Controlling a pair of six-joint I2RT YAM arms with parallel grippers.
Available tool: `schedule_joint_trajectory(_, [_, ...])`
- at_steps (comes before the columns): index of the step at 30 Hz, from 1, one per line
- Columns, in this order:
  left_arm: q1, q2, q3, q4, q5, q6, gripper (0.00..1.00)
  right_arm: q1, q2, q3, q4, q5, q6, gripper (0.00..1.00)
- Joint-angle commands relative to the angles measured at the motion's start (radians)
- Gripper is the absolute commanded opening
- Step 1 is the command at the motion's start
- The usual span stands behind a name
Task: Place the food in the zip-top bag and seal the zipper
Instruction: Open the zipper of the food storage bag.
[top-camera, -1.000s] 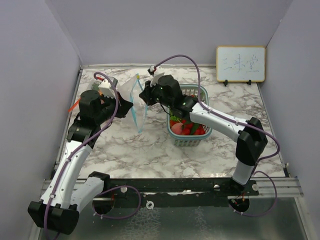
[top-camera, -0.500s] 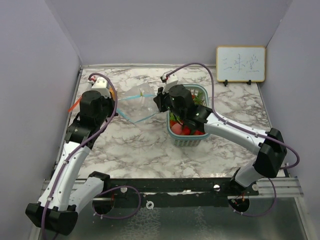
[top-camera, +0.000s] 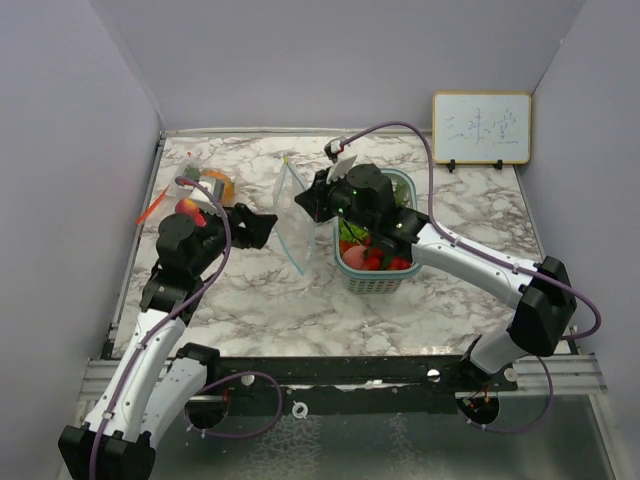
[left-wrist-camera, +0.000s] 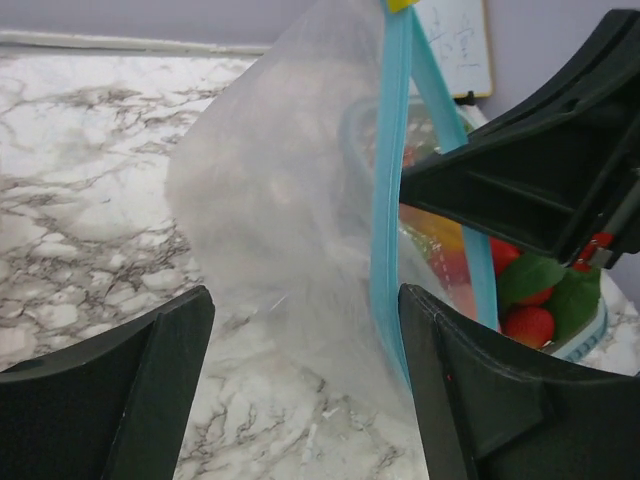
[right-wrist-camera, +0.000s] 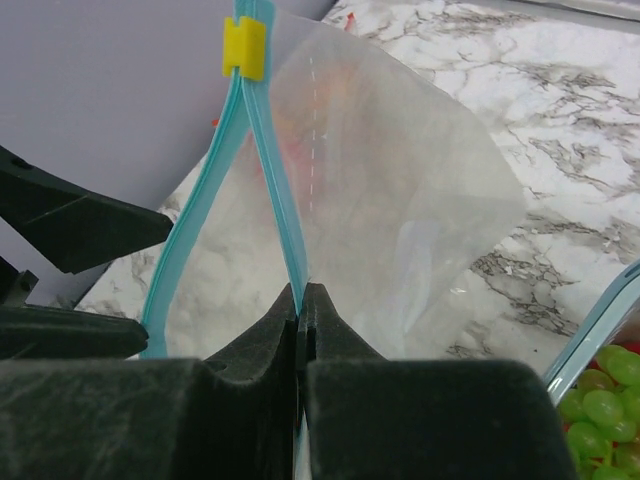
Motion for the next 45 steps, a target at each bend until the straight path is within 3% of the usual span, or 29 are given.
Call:
schedule_joint_trajectory(1, [0.005, -0.024, -0.023, 0.149, 0.087, -0.071, 0.8, -0.001, 0.004, -0.011, 0.051, -0.045, 0.035, 0.01])
schedule_joint_trajectory(5, [0.005, -0.021, -0.052, 0.217, 0.129, -0.13, 0.86, -0.001, 0.007, -0.011, 0.05, -0.041, 0.044, 0.01])
schedule_joint_trajectory(17, [0.002, 0.005, -0.067, 0.291, 0.199, -0.236, 0.86, 0.003, 0.051, 0.04, 0.014, 0.017, 0.054, 0.01])
schedule_joint_trajectory(23, [-0.016, 0.014, -0.082, 0.244, 0.165, -0.193, 0.99, 0.002, 0.071, 0.071, 0.013, 0.035, 0.048, 0.01])
schedule_joint_trajectory(33, [-0.055, 0.113, -0.084, 0.263, 0.13, -0.13, 0.99, 0.013, 0.101, 0.114, 0.007, 0.046, 0.039, 0.01])
schedule_joint_trajectory(45, [-0.141, 0.228, -0.063, 0.224, -0.08, -0.133, 0.64, 0.031, 0.101, 0.131, -0.007, 0.068, 0.025, 0.01])
